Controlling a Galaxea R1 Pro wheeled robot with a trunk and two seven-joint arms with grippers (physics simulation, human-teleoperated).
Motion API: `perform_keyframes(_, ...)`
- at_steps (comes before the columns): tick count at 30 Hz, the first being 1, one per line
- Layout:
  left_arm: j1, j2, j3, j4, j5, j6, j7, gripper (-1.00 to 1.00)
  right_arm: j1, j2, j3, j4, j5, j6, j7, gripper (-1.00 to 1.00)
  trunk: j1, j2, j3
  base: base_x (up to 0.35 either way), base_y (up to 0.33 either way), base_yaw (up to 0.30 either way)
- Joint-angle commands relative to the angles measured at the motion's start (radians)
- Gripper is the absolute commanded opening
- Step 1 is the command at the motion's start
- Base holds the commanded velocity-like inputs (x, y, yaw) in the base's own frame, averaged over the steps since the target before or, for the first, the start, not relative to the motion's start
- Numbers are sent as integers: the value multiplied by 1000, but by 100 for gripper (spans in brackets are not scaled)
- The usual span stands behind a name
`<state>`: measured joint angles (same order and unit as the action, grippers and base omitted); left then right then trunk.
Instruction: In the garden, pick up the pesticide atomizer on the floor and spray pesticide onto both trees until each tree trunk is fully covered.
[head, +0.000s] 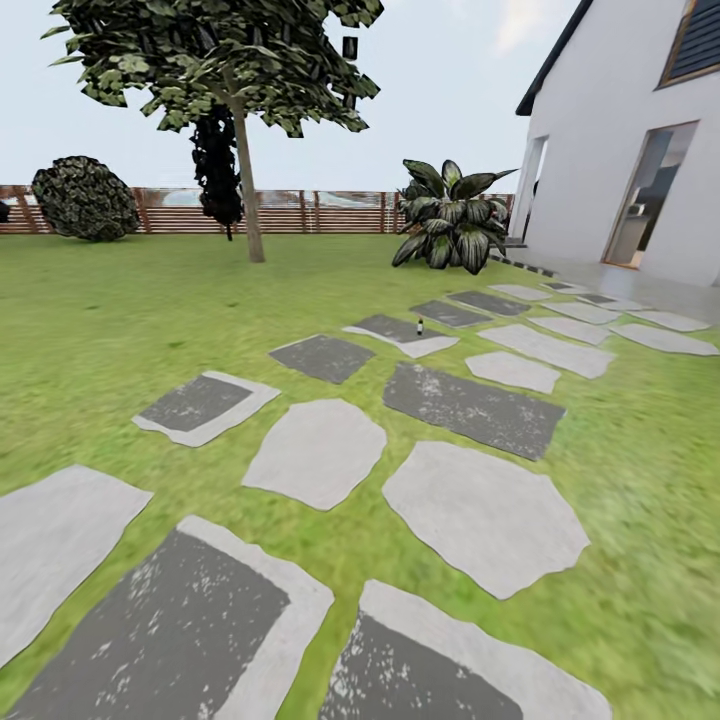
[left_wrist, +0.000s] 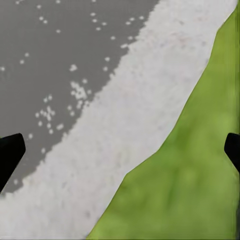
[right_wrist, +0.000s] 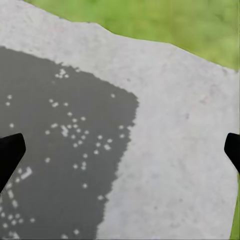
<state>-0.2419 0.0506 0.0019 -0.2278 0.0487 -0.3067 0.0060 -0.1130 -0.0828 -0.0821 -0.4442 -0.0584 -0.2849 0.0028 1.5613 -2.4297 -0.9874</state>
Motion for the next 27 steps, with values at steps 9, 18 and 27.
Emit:
perform_keyframes(9,0,0,0,1,5,-3,0,100,-1,0,1,1,-6,-3,0,100,0,0,-1,332,-88,0)
perform_keyframes(18,0,0,0,1,5,-3,0,100,-1,0,1,1,-6,-3,0,100,0,0,-1,334,-82,0)
perform_keyframes(27,-1,0,0,1,5,-3,0,100,-1,0,1,1,-6,-3,0,100,0,0,-1,334,-82,0)
